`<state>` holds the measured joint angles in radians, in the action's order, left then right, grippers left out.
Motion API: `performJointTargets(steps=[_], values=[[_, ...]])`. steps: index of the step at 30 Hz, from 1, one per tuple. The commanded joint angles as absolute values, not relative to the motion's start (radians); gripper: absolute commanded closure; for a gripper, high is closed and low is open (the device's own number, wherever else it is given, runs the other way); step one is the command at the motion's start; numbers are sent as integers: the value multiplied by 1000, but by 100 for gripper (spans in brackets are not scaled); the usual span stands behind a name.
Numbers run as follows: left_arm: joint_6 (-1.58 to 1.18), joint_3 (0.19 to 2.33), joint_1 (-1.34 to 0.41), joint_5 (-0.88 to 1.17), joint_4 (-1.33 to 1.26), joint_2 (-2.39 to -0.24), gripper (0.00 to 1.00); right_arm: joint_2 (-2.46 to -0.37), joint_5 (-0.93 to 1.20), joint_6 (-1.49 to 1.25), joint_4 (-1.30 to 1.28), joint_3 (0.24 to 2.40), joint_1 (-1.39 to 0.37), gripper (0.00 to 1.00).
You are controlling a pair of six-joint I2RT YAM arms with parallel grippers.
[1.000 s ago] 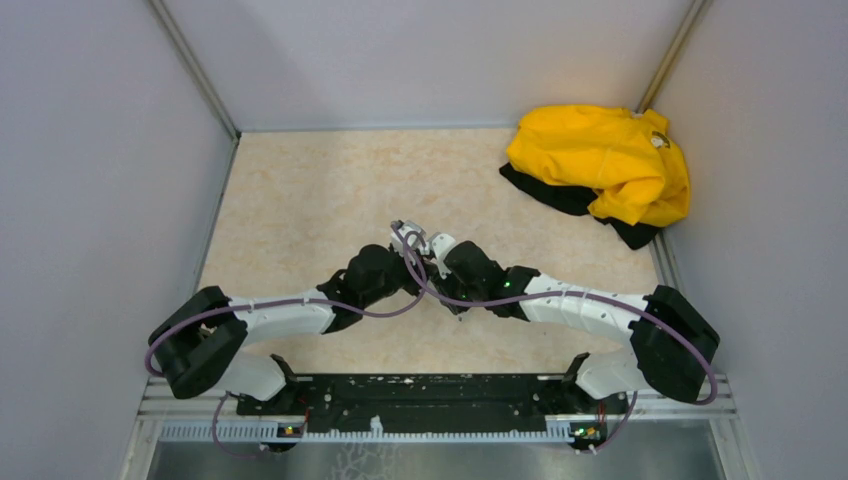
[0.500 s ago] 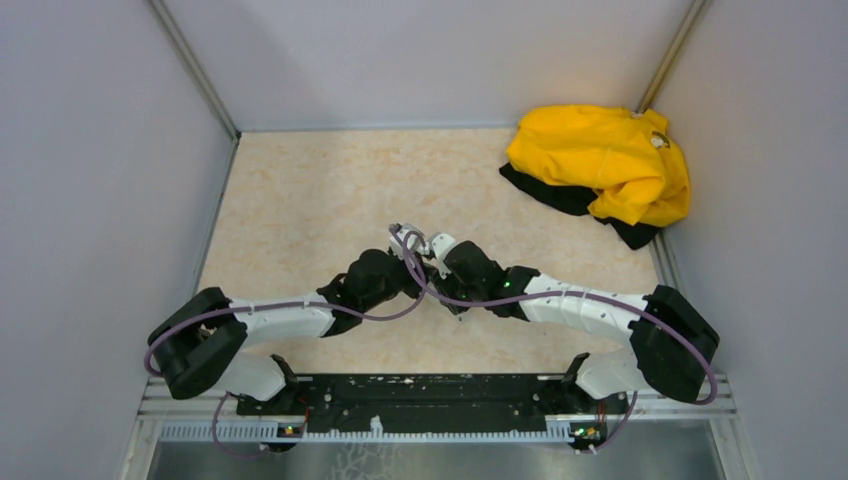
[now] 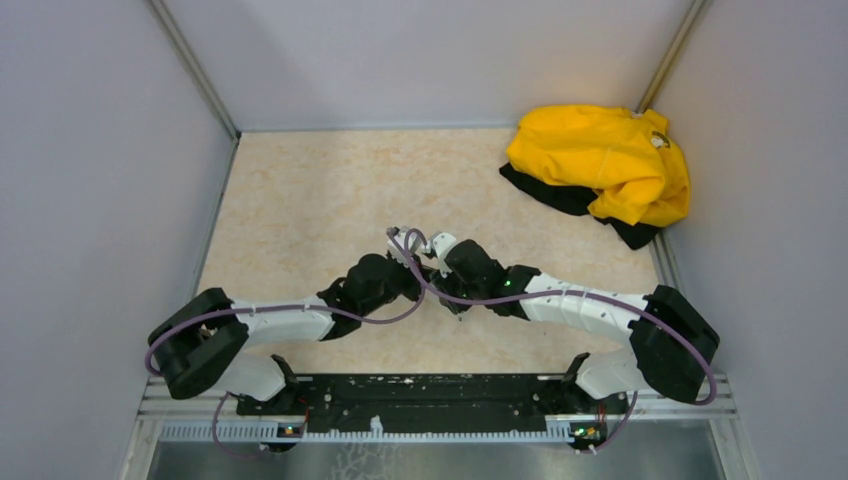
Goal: Fold the paper box
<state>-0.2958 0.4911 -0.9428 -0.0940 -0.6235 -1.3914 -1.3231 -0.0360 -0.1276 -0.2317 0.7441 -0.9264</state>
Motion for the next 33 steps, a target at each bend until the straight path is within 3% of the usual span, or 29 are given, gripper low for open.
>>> performJointTargets(steps=[1,30,33], values=[[-314,452,-960,-79,-552,-1417,100,-1345,-33,-149,-239,712,-911,98],[-384,427,-960,-87,-532,-1486,100,-1340,-19,-149,-242,714,-911,98],[-389,430,-960,-86,-531,-1499,100,-1344,-16,-147,-249,717,-910,93]])
